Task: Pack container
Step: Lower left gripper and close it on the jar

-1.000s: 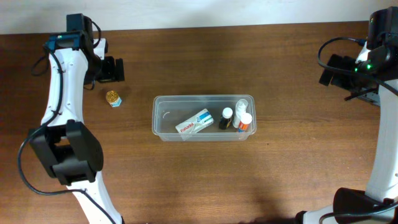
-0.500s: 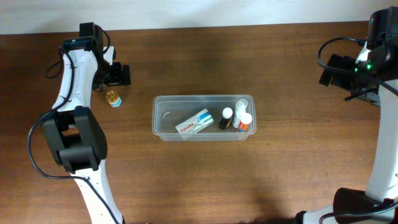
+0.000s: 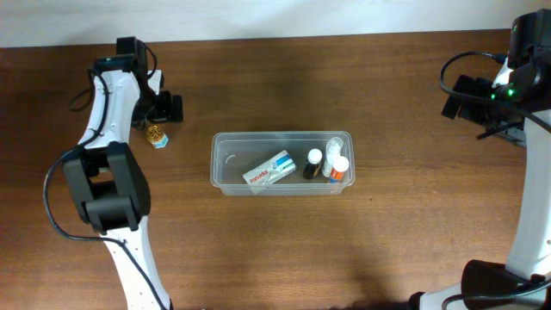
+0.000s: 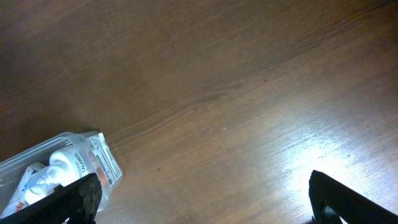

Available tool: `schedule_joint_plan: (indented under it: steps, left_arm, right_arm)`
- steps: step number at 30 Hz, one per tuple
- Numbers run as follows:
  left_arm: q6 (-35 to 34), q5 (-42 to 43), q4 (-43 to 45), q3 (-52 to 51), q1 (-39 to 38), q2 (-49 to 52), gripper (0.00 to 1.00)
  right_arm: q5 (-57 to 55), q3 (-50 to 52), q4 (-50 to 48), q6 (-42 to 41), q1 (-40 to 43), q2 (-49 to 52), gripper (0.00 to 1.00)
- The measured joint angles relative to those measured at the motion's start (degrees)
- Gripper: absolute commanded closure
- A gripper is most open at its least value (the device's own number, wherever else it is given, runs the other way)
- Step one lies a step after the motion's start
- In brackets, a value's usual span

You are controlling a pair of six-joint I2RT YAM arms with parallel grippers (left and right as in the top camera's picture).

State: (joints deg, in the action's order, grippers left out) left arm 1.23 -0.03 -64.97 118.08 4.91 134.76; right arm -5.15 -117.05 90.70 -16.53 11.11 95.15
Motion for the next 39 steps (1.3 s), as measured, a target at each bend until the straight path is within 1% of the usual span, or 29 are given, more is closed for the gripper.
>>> schedule_joint_plan:
  steps: [4,5,7,12,17,26,29,31,35,37,39]
  left_arm:
    - [-0.2,-0.02,-0.09,0.0,-0.02,-0.02,0.11]
    - [-0.22,-0.02,-0.22,0.0,-0.02,0.0,0.16]
    - [-0.33,-0.02,-0.37,0.0,-0.02,0.0,0.18]
    - [-0.39,-0.02,-1.38,0.0,-0.02,0.0,0.21]
    - [-0.42,-0.02,-2.75,0.0,0.0,0.44,0.29]
    - [-0.39,-0.07,-5.68,0.0,-0.02,3.91,0.3]
    - [-0.39,-0.11,-5.77,0.0,0.0,4.42,0.37]
    - [-0.48,-0.22,-5.79,0.0,0.0,4.42,0.45]
    - [-0.55,-0.28,-6.25,0.0,0.0,4.44,0.56]
    - [-0.52,-0.31,-6.27,0.0,-0.02,4.44,0.63]
    - [-0.57,-0.44,-6.47,0.0,-0.02,4.42,0.64]
  right_arm:
    - [0.0,0.0,0.0,0.02,0.0,0.0,0.02]
    - [0.0,0.0,0.0,0.02,0.0,0.0,0.02]
    - [0.0,0.0,0.0,0.04,0.0,0.0,0.02]
    - [0.0,0.0,0.0,0.07,0.0,0.0,0.02]
    - [0.0,0.0,0.0,0.02,0.0,0.0,0.02]
    - [0.0,0.0,0.0,-0.02,0.0,0.0,0.02]
    - [0.0,0.0,0.0,0.04,0.0,0.02,0.02]
    - [0.0,0.0,0.0,0.02,0.0,0.02,0.02]
    - [0.0,0.0,0.0,0.0,0.0,0.02,0.02]
    - [0.02,0.0,0.0,0.0,0.0,0.02,0.02]
    - [0.0,0.0,0.0,-0.02,0.0,0.02,0.02]
